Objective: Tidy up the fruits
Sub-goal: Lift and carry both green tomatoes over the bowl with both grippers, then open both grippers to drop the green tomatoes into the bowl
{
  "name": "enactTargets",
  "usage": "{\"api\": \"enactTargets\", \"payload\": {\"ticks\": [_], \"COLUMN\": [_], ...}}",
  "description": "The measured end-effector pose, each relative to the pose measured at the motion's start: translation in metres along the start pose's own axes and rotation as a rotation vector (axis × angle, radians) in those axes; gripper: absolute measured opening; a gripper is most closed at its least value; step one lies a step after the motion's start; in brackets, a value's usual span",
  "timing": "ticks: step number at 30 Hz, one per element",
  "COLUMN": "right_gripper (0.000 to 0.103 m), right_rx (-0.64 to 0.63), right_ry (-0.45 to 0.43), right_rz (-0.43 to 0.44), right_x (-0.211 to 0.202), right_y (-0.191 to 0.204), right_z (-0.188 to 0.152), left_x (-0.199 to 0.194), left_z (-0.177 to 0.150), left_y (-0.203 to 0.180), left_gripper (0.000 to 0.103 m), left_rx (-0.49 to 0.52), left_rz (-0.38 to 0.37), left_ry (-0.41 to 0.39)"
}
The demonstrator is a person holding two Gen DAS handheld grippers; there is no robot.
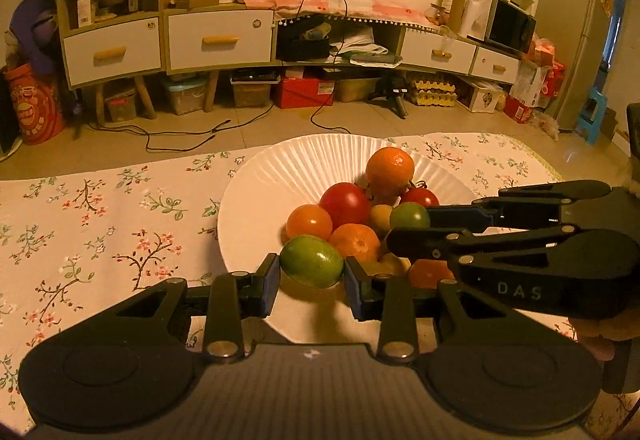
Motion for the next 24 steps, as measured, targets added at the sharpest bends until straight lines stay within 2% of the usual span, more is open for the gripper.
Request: {"api": "enactTargets", "payload": {"ticks": [6, 12, 20, 24], "right_gripper": [0.025, 0.032, 0.041, 0.050], "right_rx": [0.003, 0.007, 0.013, 0.013], "right_ry": [-0.001, 0.003, -0.008, -0.023], "right_rz": [0.000, 0.010, 0.010, 0.007], "right_x": [0.000, -0.002, -0.015, -0.029], "right_y": [0.000, 0.002, 0.002, 0.000], "right_z": [0.001, 0.002, 0.002, 0.001], "left_x": [0.000, -0.001, -0.017, -0.032], "left_z": [0.001, 0.001, -0.003, -0.005], "left_y": [0.001, 0.001, 0.003, 0.004], "left_gripper": [0.028, 0.028, 0.034, 0.045], "left_rx": [0.005, 0.005, -0.012, -0.037], "left_rz": [-0.002, 0.002, 0.023, 0.045], "left_ry": [-0.008, -0.011, -0.019, -0.018]}}
Point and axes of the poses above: each gripper's, at about its wrist camera, not at the fingertips, and x roughly the way its jaws point, y to its left, z to its top, the point moved 10 cm from there along x, roughly the way its jaws point, and after that the axes turned 14 degrees about x, right-handed, at the moved point
